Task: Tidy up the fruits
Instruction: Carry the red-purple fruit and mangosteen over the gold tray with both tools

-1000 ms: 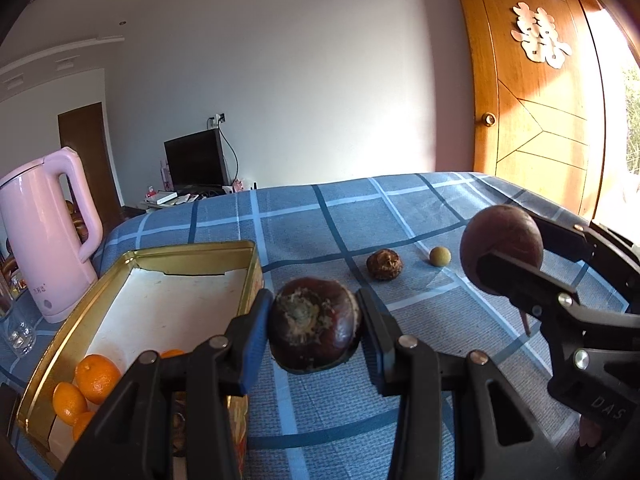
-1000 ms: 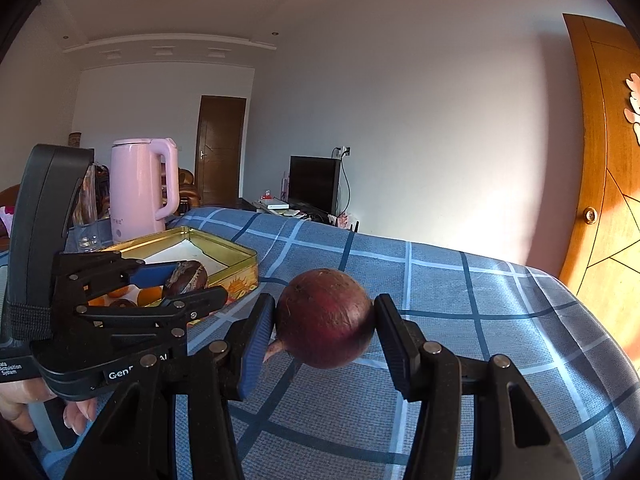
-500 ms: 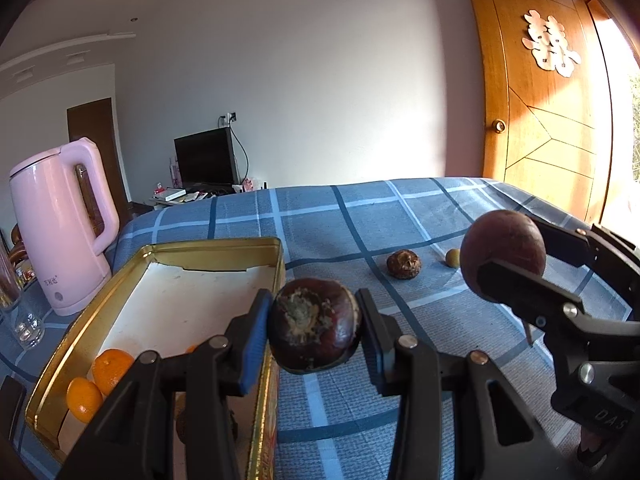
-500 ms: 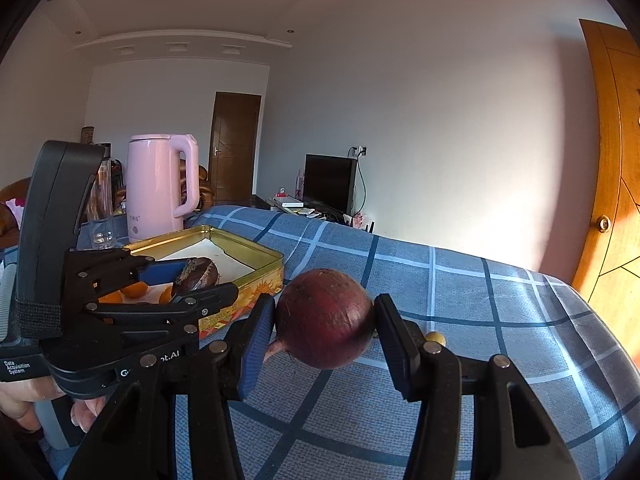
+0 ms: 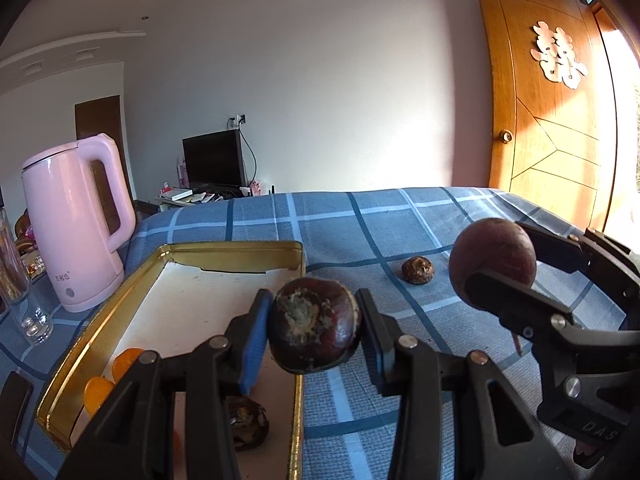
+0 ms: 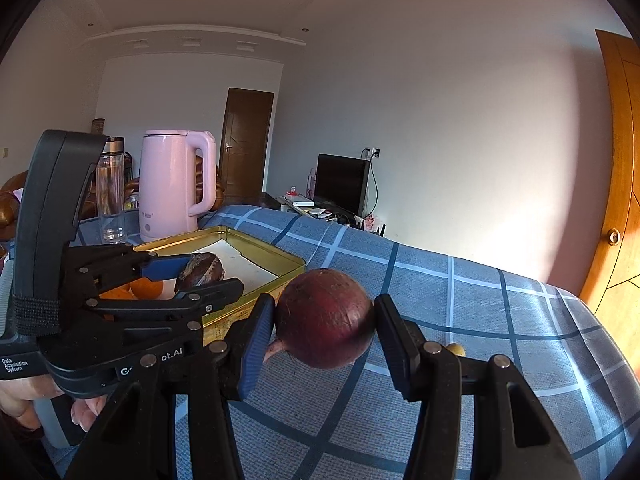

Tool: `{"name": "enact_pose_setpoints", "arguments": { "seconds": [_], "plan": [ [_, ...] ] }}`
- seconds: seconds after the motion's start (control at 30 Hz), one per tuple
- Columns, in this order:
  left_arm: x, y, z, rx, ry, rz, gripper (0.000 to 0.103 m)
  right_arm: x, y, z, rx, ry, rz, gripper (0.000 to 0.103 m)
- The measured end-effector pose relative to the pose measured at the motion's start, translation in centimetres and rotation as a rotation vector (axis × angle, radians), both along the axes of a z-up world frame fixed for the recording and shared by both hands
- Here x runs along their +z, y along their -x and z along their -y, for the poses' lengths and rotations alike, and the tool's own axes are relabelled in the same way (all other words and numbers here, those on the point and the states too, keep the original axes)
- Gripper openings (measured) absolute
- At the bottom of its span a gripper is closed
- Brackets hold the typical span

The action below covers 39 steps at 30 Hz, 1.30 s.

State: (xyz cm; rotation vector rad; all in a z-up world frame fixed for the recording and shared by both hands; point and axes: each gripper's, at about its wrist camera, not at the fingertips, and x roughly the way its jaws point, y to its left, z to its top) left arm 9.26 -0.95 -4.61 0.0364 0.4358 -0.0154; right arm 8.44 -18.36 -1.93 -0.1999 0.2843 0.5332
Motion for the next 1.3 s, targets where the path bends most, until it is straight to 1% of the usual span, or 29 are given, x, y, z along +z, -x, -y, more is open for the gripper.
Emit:
{"name": "enact_pose_setpoints", "arguments": {
  "seconds": [0.8,1.3],
  "plan": [
    [0.4,1.9,-4.6,0.072,0.036,0.011,0.044,1.4,1.9,-4.6,0.094,0.03,0.037,0.053],
    [0.7,2.8,-8.5,0.153,0.051,0.01,0.044,1.8,1.9,-7.1,0.153,0.042,0.047,0.053]
  ]
}}
